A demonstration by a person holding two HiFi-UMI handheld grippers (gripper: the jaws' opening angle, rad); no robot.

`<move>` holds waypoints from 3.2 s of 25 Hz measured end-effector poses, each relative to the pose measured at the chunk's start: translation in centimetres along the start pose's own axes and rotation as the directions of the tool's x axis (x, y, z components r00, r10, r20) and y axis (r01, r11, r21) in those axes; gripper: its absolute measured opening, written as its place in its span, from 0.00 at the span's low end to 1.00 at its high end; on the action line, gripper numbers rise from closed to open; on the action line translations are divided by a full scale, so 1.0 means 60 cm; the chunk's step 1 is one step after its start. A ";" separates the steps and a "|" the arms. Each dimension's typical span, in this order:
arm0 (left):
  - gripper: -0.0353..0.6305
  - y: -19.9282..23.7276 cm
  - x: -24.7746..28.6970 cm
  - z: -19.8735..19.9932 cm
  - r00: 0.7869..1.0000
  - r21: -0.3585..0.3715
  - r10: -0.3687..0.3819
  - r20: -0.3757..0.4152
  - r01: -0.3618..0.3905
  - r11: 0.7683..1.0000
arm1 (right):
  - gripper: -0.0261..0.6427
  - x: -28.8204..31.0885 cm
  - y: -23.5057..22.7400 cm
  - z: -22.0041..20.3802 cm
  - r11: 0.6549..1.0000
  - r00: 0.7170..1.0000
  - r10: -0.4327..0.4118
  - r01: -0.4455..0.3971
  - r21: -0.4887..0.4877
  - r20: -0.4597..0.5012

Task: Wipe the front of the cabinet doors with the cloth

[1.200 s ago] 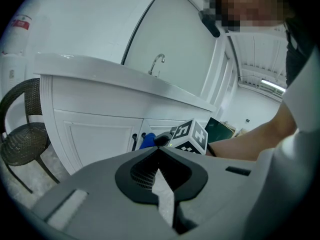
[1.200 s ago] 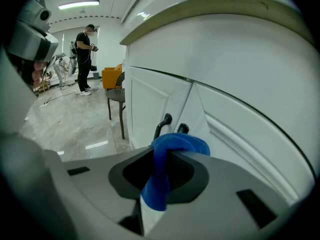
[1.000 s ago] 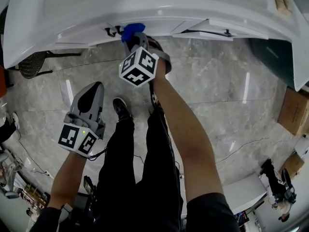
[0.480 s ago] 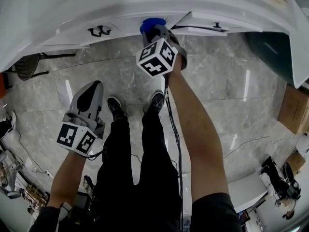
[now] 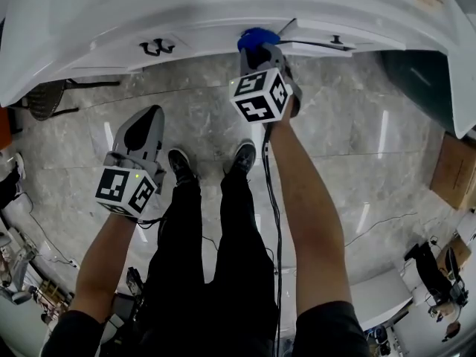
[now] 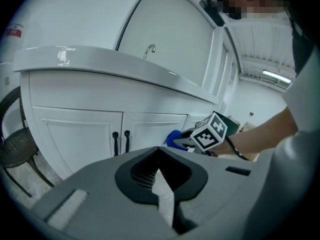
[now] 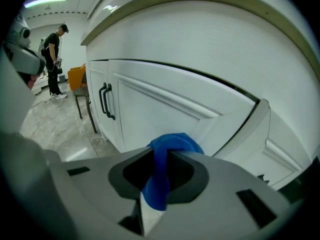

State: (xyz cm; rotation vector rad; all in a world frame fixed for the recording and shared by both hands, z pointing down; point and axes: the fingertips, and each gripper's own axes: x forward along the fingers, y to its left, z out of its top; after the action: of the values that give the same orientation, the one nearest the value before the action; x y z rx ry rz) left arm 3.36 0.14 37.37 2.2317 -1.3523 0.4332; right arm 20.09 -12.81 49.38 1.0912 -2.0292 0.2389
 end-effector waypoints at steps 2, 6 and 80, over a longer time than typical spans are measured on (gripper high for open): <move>0.05 0.025 0.012 -0.005 1.000 0.024 0.013 -0.007 -0.013 1.000 | 0.13 0.000 0.022 0.020 1.000 0.999 -0.007 0.006 0.028 0.045; 0.05 0.065 0.007 -0.021 1.000 0.029 0.023 -0.020 -0.023 0.999 | 0.13 0.011 0.113 0.054 0.996 0.994 0.032 -0.041 0.079 0.109; 0.05 0.138 0.025 -0.141 0.994 -0.043 -0.038 -0.107 0.034 0.999 | 0.13 0.246 0.228 -0.024 0.938 0.976 0.216 -0.202 0.283 -0.018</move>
State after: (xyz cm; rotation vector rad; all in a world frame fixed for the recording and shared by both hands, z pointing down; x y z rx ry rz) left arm -3.45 0.54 47.15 2.1636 -1.2530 0.5008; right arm 5.86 -12.84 63.71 1.0227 -2.1113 0.6740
